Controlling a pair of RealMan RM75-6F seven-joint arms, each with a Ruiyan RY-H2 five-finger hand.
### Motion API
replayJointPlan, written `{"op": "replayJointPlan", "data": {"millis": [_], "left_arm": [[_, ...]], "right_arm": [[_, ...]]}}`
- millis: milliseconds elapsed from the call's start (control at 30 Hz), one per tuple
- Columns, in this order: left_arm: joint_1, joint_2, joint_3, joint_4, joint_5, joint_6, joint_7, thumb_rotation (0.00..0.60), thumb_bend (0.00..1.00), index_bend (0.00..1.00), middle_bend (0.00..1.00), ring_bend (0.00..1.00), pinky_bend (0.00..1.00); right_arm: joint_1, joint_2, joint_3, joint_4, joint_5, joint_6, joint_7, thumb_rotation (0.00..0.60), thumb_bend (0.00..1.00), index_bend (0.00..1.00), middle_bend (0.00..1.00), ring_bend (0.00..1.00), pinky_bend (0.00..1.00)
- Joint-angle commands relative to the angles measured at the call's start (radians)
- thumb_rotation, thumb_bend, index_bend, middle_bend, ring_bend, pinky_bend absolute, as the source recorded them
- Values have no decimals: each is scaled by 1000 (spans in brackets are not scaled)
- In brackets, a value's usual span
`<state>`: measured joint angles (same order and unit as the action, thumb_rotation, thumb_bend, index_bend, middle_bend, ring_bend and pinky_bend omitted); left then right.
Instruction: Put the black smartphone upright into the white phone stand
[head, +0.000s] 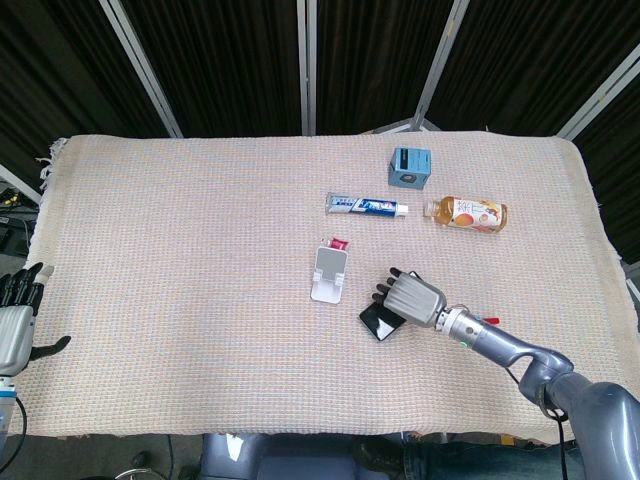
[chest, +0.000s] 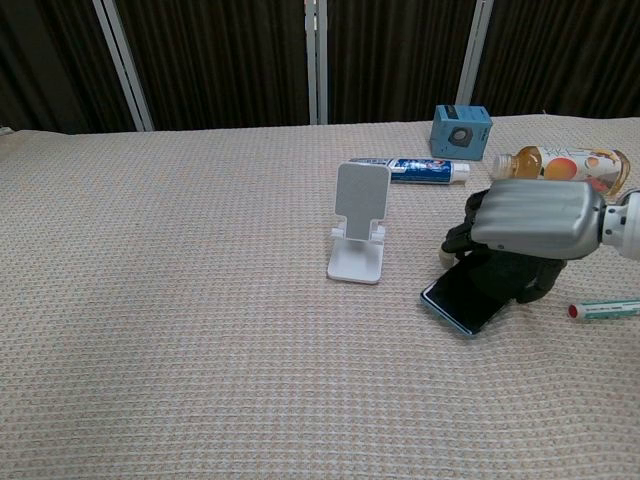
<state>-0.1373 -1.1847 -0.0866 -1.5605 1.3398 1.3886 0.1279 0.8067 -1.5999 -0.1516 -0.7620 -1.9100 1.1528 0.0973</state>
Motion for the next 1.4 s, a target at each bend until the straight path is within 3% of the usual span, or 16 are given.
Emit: {"op": "replayJointPlan", "data": {"millis": [33, 267, 400, 533, 867, 1400], "left_arm": [[-1, 2, 0, 0, 2, -1, -4, 600, 0, 0, 0, 0, 0], [0, 6, 3, -3, 7, 0, -14, 600, 0, 0, 0, 0, 0], [-1, 6, 1, -1, 2, -4, -17, 600, 0, 0, 0, 0, 0], [-2, 6, 0, 2, -3, -8, -18, 600, 0, 0, 0, 0, 0], [-5, 2, -1, 19, -22, -26, -23, 600, 0, 0, 0, 0, 0], [-10, 0, -1, 31, -30, -41, -34, 600, 0, 0, 0, 0, 0]], "right_arm": [[-4, 38, 6, -41, 2, 31, -33, 600, 205, 550, 566, 503, 341], [19, 120, 47, -151, -7, 96, -153, 600, 203, 552, 572, 506, 341], [74, 150, 106, -159, -67, 165, -377, 600, 214, 550, 575, 508, 341], [123, 146, 143, -149, -100, 171, -519, 600, 217, 552, 579, 511, 341], [212, 103, 187, -144, -132, 72, -810, 600, 230, 563, 588, 514, 337], [217, 51, 248, -317, -20, -181, -1254, 600, 230, 566, 585, 514, 326]]}}
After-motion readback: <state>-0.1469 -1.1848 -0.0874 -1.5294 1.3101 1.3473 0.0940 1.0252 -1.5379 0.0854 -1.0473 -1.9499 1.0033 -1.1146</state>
